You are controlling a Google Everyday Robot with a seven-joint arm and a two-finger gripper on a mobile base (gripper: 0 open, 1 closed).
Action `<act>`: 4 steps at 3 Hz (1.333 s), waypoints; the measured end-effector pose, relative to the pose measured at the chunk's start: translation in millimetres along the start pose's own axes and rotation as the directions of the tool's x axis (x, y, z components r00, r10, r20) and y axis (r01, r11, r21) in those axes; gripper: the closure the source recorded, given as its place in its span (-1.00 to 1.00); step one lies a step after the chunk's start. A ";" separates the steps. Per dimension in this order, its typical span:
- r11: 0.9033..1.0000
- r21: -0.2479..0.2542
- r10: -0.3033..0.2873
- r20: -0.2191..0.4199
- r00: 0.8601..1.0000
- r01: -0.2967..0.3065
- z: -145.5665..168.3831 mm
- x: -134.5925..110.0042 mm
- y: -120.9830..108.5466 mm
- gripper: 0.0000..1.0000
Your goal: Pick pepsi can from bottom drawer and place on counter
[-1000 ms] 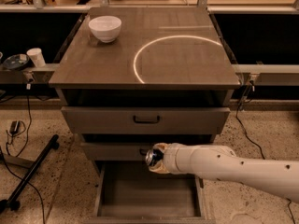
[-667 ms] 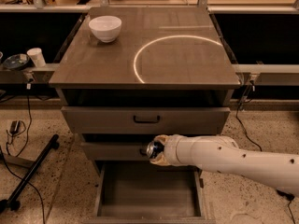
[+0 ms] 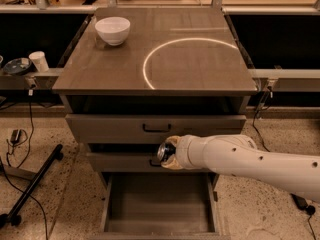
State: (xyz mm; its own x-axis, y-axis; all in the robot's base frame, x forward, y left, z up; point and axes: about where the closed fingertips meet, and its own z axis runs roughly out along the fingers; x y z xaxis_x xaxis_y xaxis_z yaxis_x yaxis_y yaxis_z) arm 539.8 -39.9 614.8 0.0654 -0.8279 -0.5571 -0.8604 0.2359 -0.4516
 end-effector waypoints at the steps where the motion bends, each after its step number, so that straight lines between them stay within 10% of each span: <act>1: 0.999 0.023 -0.043 -0.021 0.999 0.043 -12.2 -15.5 -22.5 1.00; 4: 0.996 0.036 -0.077 -0.028 0.997 0.078 -19.9 -35.2 -40.7 1.00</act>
Offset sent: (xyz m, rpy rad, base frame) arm 0.0417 0.0117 0.0850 -0.1127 -0.1021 0.0317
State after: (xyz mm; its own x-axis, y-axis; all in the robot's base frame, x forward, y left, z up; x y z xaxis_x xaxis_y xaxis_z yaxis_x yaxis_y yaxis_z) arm 562.4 -30.5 666.7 0.1174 -0.8574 -0.5011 -0.8341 0.1887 -0.5183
